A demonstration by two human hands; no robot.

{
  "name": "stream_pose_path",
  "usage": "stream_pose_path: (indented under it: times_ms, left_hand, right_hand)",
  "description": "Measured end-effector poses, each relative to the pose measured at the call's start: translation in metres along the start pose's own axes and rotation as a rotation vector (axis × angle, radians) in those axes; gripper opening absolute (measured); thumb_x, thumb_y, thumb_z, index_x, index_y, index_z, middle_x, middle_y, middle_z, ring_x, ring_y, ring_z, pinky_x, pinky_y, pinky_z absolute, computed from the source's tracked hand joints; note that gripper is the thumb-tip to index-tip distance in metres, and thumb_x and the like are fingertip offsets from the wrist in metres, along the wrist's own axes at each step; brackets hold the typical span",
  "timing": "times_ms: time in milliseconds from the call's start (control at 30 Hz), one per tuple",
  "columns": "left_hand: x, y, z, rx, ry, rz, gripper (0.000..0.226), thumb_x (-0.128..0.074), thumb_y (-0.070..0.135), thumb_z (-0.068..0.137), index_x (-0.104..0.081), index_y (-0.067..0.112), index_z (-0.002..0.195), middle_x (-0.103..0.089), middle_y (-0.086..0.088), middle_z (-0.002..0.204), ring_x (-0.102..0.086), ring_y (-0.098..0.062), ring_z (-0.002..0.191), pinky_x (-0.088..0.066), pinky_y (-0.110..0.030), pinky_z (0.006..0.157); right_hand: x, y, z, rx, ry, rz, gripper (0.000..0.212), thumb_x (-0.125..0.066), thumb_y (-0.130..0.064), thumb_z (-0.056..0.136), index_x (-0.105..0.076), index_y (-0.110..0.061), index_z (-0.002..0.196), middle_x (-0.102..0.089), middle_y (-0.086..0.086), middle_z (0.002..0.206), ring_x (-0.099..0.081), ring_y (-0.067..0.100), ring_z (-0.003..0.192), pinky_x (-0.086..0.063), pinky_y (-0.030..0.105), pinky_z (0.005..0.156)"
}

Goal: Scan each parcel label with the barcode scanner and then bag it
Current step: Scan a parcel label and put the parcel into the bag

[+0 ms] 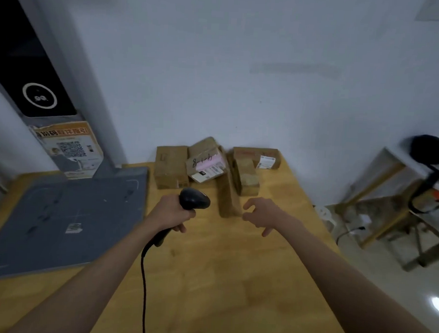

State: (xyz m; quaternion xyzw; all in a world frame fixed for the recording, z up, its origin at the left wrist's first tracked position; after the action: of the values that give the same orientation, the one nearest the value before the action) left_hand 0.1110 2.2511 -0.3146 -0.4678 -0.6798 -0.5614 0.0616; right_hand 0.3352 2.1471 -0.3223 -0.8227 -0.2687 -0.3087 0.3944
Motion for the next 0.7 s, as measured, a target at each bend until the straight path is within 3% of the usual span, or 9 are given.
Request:
stream_pose_path:
  times_ms: [100,200,300,367,467,600,700]
  left_hand:
    - [-0.001,0.009,0.019,0.038,0.042,-0.041,0.019,-0.069,0.011,0.083,-0.068,0.000,0.099,-0.073,-0.017,0.086,-0.074,-0.023,0.061,-0.058,-0.032,0.057]
    - [-0.003,0.017,0.036,0.077,0.083,-0.108,0.021,-0.071,0.011,0.081,-0.070,0.007,0.101,-0.073,-0.011,0.089,-0.074,-0.020,0.065,-0.060,-0.032,0.058]
    - [0.003,0.024,0.053,0.104,0.126,-0.149,0.021,-0.071,0.010,0.081,-0.069,0.009,0.102,-0.073,-0.008,0.088,-0.074,-0.019,0.069,-0.062,-0.034,0.061]
    - [0.011,0.029,0.065,0.115,0.152,-0.175,0.021,-0.070,0.008,0.082,-0.068,0.011,0.103,-0.072,-0.007,0.088,-0.074,-0.021,0.073,-0.063,-0.037,0.064]
    - [0.027,0.039,0.089,0.102,0.164,-0.211,0.025,-0.070,0.010,0.083,-0.065,0.017,0.106,-0.072,-0.006,0.092,-0.073,-0.021,0.079,-0.063,-0.038,0.069]
    - [0.044,0.046,0.127,0.099,0.149,-0.226,0.024,-0.070,0.012,0.085,-0.064,0.018,0.108,-0.070,-0.009,0.099,-0.071,-0.024,0.091,-0.060,-0.040,0.077]
    - [0.053,0.040,0.159,0.114,0.154,-0.206,0.012,-0.069,0.011,0.082,-0.068,0.012,0.095,-0.068,-0.008,0.081,-0.067,-0.027,0.079,-0.054,-0.037,0.069]
  right_hand:
    - [0.022,-0.001,0.027,0.032,-0.012,0.001,0.049,-0.058,-0.033,0.096,-0.050,-0.020,0.142,-0.056,0.007,0.127,-0.066,0.027,0.099,-0.062,0.035,0.063]
    - [0.041,-0.006,0.051,0.072,-0.023,-0.001,0.036,-0.054,-0.024,0.097,-0.057,-0.016,0.132,-0.060,0.004,0.108,-0.067,0.026,0.096,-0.063,0.039,0.069]
    - [0.058,-0.017,0.073,0.100,-0.038,0.024,0.027,-0.050,-0.020,0.100,-0.062,-0.012,0.123,-0.059,0.004,0.107,-0.068,0.027,0.099,-0.063,0.043,0.074]
    - [0.070,-0.027,0.089,0.111,-0.029,0.042,0.025,-0.054,-0.024,0.100,-0.062,-0.013,0.121,-0.061,0.003,0.104,-0.068,0.024,0.091,-0.063,0.037,0.069]
    - [0.086,-0.043,0.121,0.131,0.004,0.027,0.030,-0.056,-0.026,0.099,-0.063,-0.009,0.123,-0.067,0.014,0.114,-0.063,0.014,0.072,-0.055,0.021,0.051]
    - [0.097,-0.057,0.161,0.090,-0.012,0.154,0.029,-0.053,-0.022,0.101,-0.060,-0.007,0.124,-0.068,0.016,0.112,-0.070,0.026,0.094,-0.063,0.041,0.078]
    - [0.096,-0.064,0.192,0.080,-0.013,0.136,0.035,-0.054,-0.021,0.101,-0.056,-0.005,0.132,-0.067,0.017,0.117,-0.070,0.028,0.098,-0.063,0.036,0.073]
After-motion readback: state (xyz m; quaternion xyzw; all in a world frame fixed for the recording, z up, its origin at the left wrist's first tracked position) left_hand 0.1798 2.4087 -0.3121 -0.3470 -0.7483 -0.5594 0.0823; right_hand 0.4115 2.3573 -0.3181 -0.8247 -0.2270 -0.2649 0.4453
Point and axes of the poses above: each hand's wrist, its own z-axis towards the middle knuckle, its own x-axis out of the back of the hand, y = z × x, the point moved 9 cm from there along z, towards the middle knuckle
